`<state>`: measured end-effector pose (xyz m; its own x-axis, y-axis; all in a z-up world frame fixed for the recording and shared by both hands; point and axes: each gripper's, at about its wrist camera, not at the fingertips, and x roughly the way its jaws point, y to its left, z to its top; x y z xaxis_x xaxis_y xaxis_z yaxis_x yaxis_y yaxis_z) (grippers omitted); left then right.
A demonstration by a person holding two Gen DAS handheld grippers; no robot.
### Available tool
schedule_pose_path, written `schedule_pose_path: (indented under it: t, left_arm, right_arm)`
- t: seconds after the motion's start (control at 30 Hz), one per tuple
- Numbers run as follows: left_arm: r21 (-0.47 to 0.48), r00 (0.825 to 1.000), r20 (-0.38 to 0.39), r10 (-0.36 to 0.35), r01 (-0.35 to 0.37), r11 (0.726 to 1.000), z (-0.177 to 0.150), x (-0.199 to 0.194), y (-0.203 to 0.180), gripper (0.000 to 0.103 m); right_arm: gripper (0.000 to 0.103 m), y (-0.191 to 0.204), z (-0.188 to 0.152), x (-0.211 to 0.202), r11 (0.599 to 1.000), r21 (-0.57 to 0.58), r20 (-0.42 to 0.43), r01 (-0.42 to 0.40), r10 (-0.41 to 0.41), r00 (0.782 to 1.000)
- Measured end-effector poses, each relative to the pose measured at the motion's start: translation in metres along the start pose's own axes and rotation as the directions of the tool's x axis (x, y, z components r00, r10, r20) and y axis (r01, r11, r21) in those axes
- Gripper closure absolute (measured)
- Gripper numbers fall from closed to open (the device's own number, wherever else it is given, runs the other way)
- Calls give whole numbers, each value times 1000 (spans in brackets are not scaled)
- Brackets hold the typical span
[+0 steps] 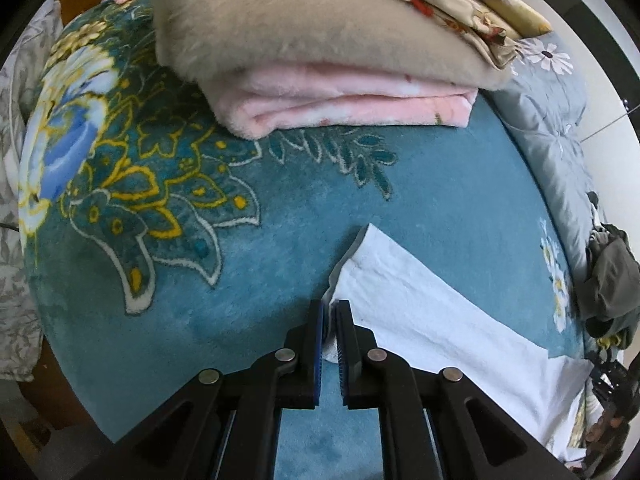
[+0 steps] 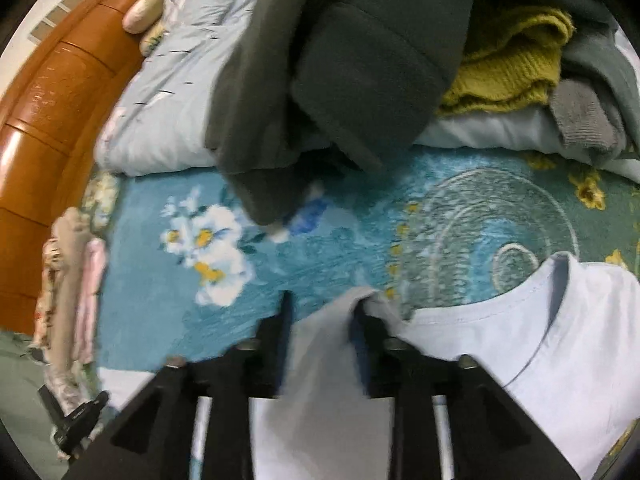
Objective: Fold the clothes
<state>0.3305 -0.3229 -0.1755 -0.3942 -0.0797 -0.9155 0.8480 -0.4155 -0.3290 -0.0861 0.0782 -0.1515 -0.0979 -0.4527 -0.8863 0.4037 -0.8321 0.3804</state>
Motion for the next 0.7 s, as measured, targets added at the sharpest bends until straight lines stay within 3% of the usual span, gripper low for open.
schedule_pose_path:
  t: [0.2, 0.37, 0.43, 0.57, 0.7]
  left_arm:
    - [-42, 998, 44, 46, -45, 998, 8, -32, -14, 76]
    - [-36, 987, 158, -7, 13, 999, 12, -77, -62, 64]
    - [2, 980, 191, -48, 49, 999, 13, -85, -95, 64]
    - [99, 979, 169, -112, 96, 990, 13, -81, -151, 63]
    - [203, 992, 105, -63, 41, 978, 5, -63, -173, 55]
  right_arm:
    - [57, -1, -5, -30, 994, -35, 60, -99, 101, 993]
    - [57, -34, -14, -68, 987, -14, 128, -162, 162, 978]
    - [57, -52, -9, -71, 985, 33, 110, -169, 164, 980]
    - [57, -54, -3, -65, 978, 59, 94, -202, 196, 976]
    - [57, -35, -1, -48, 975, 36, 50, -218, 216, 975]
